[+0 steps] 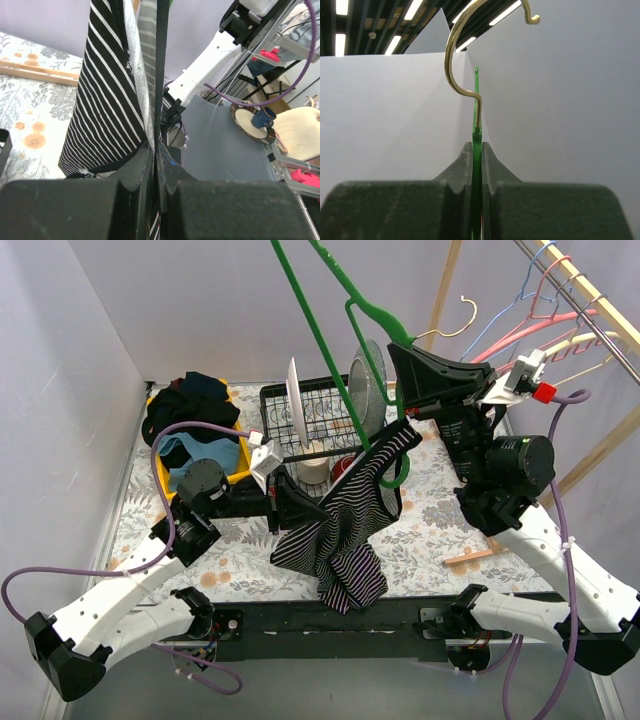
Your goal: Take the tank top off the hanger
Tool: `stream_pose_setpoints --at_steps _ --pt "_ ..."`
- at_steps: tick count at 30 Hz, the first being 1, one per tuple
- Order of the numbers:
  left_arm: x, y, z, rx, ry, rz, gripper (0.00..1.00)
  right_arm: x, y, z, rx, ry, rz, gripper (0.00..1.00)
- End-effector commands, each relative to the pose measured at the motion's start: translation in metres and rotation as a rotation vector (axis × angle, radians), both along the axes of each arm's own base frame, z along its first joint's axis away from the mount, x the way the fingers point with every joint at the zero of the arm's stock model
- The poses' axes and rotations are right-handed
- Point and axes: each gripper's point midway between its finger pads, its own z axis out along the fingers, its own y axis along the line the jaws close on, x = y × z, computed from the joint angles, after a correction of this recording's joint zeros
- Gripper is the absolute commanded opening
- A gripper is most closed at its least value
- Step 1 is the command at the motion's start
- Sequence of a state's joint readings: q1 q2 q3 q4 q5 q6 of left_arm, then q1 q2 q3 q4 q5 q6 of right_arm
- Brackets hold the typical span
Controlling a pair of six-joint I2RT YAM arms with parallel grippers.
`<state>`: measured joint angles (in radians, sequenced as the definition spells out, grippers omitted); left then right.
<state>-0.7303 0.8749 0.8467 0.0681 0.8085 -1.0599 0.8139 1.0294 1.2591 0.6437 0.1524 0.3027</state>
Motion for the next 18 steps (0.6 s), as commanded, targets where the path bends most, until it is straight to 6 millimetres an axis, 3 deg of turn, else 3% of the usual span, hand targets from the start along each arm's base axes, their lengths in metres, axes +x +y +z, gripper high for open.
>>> stream_pose_setpoints --at_steps 1,12,18 --pt "-0.006 0.008 -0.006 0.043 0.0 0.011 0.0 -0.03 -0.059 0.071 0.212 -0.183 -0.129 0.01" --pt "0.006 0.015 -0.008 0.082 0.022 0.116 0.0 -0.039 -0.069 0.094 0.243 -0.268 -0.174 0.01" --pt "0.02 0.024 0.0 0.075 -0.018 0.234 0.0 -0.042 -0.06 0.108 0.175 -0.274 -0.15 0.01"
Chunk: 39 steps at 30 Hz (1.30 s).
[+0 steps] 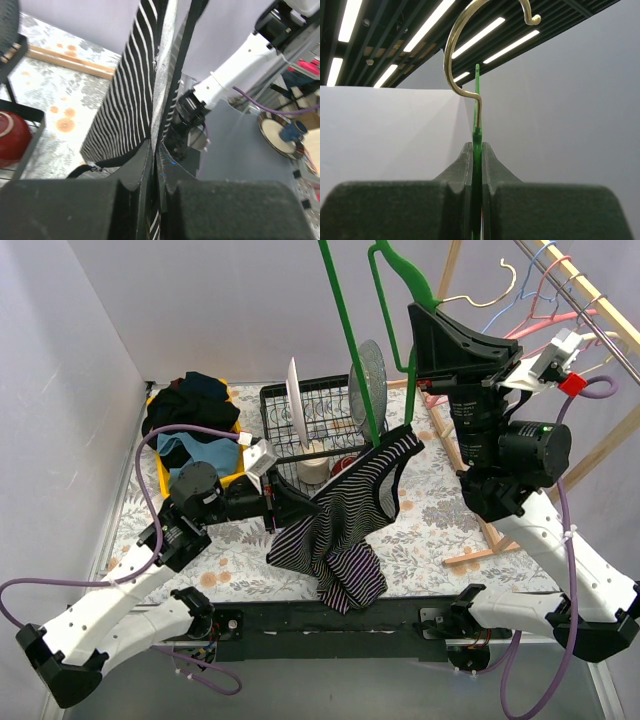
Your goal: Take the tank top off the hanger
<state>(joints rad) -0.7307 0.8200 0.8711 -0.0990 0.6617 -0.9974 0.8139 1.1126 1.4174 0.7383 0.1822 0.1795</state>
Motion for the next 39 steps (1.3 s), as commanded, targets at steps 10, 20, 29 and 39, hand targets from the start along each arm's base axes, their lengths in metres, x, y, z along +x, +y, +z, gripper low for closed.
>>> stream_pose_setpoints --at_steps 10,20,29,39 --pt "0.032 0.027 0.02 0.042 -0.065 0.271 0.0 -0.052 -0.046 0.06 0.054 -0.169 -0.042 0.01" --pt "0.073 0.047 0.008 0.136 0.005 0.523 0.0 -0.045 -0.061 0.064 0.056 -0.115 -0.115 0.01" --pt "0.101 0.075 0.008 0.168 0.064 0.763 0.0 -0.043 -0.088 0.067 0.059 -0.035 -0.215 0.01" --pt "0.11 0.127 0.048 0.138 0.005 1.016 0.0 -0.032 -0.089 0.04 -0.088 0.093 -0.27 0.01"
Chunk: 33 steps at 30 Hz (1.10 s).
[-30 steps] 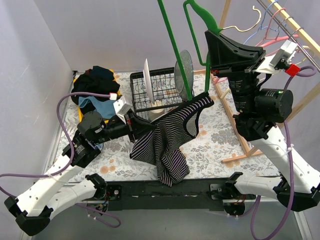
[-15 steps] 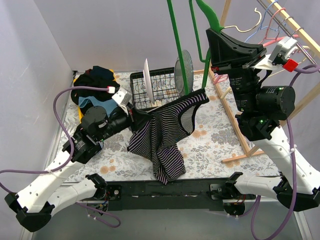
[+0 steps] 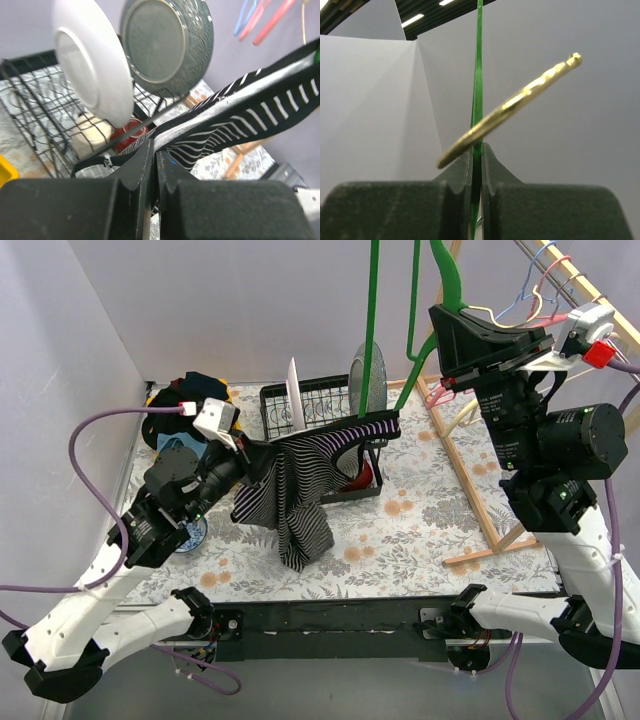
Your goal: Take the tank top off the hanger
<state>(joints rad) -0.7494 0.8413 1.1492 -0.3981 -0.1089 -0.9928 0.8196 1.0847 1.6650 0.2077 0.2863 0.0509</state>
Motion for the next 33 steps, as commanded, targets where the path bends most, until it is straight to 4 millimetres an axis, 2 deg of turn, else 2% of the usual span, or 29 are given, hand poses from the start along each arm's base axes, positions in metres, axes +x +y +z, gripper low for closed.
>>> stream_pose_setpoints --at_steps 1,5,10,15,21,25,33 --pt "0.014 0.059 0.0 0.094 0.011 0.28 0.0 -0.043 -0.07 0.042 0.098 -0.122 -0.12 0.01" --pt "0.01 0.069 0.002 0.101 -0.001 0.306 0.0 -0.049 -0.082 0.049 0.123 -0.156 -0.156 0.01" --pt "0.011 0.07 -0.003 0.106 0.013 0.317 0.0 -0.058 -0.096 0.059 0.18 -0.19 -0.175 0.01" --pt "0.012 0.069 -0.024 0.135 0.054 0.321 0.0 -0.069 -0.111 0.074 0.246 -0.247 -0.197 0.01" --pt "0.011 0.071 -0.034 0.145 0.064 0.327 0.0 -0.079 -0.117 0.087 0.301 -0.319 -0.188 0.01" --pt "0.01 0.067 -0.043 0.147 0.083 0.307 0.0 -0.078 -0.119 0.085 0.344 -0.332 -0.198 0.01" --pt "0.007 0.056 -0.069 0.15 0.13 0.255 0.0 -0.073 -0.141 0.086 0.487 -0.335 -0.27 0.01"
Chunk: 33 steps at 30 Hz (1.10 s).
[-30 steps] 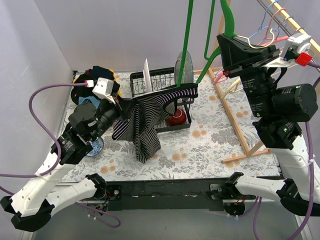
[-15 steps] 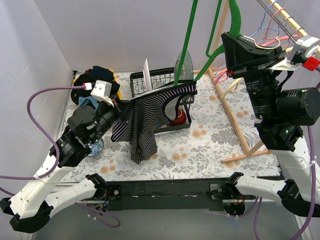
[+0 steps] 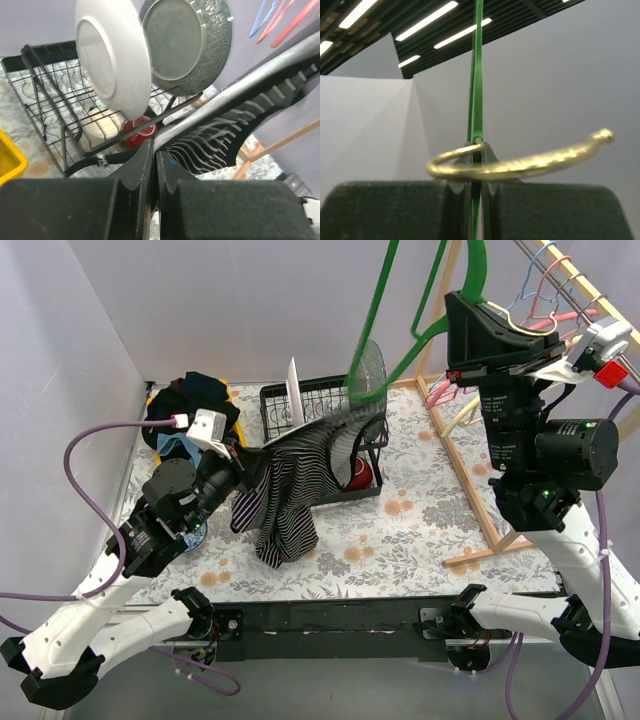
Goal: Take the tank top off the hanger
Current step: Remove the tank top from the hanger, then place the tank top in the bin.
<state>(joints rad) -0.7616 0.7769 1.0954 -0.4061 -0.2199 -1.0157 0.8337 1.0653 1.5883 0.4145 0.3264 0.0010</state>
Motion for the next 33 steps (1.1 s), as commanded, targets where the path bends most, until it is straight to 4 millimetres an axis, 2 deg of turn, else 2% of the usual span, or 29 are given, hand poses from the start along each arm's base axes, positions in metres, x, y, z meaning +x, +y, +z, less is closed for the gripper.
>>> stream_pose_setpoints --at_steps 1,2,4,5,7,10,12,14,15,16,17,18,19,20,21,22,23,24,25,26,27,28,29,33 --pt "0.007 0.033 -0.06 0.149 0.128 0.144 0.0 -0.066 -0.131 0.071 0.427 -0.243 -0.228 0.01" --pt "0.006 0.031 -0.066 0.152 0.135 0.132 0.0 -0.055 -0.137 0.066 0.457 -0.194 -0.282 0.01" --pt "0.001 0.024 -0.058 0.111 0.101 0.085 0.0 -0.041 -0.139 0.059 0.473 -0.131 -0.335 0.01" --pt "-0.001 0.021 -0.06 0.106 0.094 0.062 0.0 -0.033 -0.136 0.053 0.461 -0.111 -0.37 0.01" --pt "-0.005 0.019 -0.049 0.072 0.055 0.034 0.0 -0.019 -0.126 0.042 0.438 -0.076 -0.39 0.01" --pt "-0.005 0.022 -0.04 0.071 0.04 0.047 0.0 -0.004 -0.102 0.035 0.346 -0.081 -0.391 0.01" --pt "-0.003 0.03 -0.028 0.072 0.023 0.088 0.0 0.0 -0.076 0.035 0.225 -0.105 -0.34 0.01" --pt "0.004 0.04 -0.022 0.089 0.023 0.156 0.0 -0.009 -0.062 0.045 0.152 -0.144 -0.272 0.01" --pt "0.005 0.045 -0.007 0.085 0.0 0.177 0.0 0.003 -0.042 0.032 0.06 -0.073 -0.226 0.01" --pt "0.009 0.047 -0.005 0.101 0.001 0.199 0.0 -0.003 -0.044 0.038 0.05 -0.066 -0.206 0.01" --pt "0.013 0.051 -0.001 0.113 -0.003 0.228 0.0 -0.003 -0.036 0.033 0.002 -0.051 -0.172 0.01" --pt "0.015 0.062 0.016 0.112 -0.035 0.283 0.0 -0.001 -0.024 0.02 -0.06 -0.015 -0.132 0.01" --pt "0.018 0.066 0.02 0.125 -0.038 0.313 0.0 -0.003 -0.017 0.013 -0.107 -0.003 -0.101 0.01" --pt "0.024 0.068 0.024 0.146 -0.042 0.339 0.0 -0.015 -0.014 0.011 -0.137 -0.018 -0.046 0.01" --pt "0.028 0.077 0.031 0.157 -0.051 0.399 0.0 -0.019 -0.011 0.004 -0.164 -0.007 -0.016 0.01" --pt "0.028 0.083 0.05 0.156 -0.085 0.427 0.0 -0.02 -0.002 -0.013 -0.224 0.046 0.032 0.01" --pt "0.033 0.084 0.055 0.171 -0.092 0.448 0.0 -0.035 -0.004 -0.014 -0.245 0.035 0.084 0.01" --pt "0.036 0.091 0.062 0.174 -0.102 0.496 0.0 -0.04 0.0 -0.026 -0.28 0.062 0.119 0.01" --pt "0.036 0.096 0.081 0.166 -0.144 0.517 0.0 -0.046 0.005 -0.04 -0.308 0.099 0.177 0.01" --pt "0.036 0.098 0.088 0.162 -0.16 0.531 0.0 -0.063 0.009 -0.05 -0.33 0.094 0.264 0.01" --pt "0.04 0.098 0.093 0.17 -0.169 0.542 0.0 -0.072 0.014 -0.058 -0.353 0.1 0.32 0.01" --pt "0.04 0.101 0.101 0.156 -0.183 0.563 0.0 -0.077 0.015 -0.068 -0.376 0.128 0.353 0.01" --pt "0.039 0.106 0.109 0.167 -0.201 0.58 0.0 -0.093 0.014 -0.071 -0.389 0.116 0.409 0.01" --pt "0.038 0.125 0.123 0.195 -0.245 0.678 0.0 -0.11 0.012 -0.094 -0.44 0.147 0.471 0.01"
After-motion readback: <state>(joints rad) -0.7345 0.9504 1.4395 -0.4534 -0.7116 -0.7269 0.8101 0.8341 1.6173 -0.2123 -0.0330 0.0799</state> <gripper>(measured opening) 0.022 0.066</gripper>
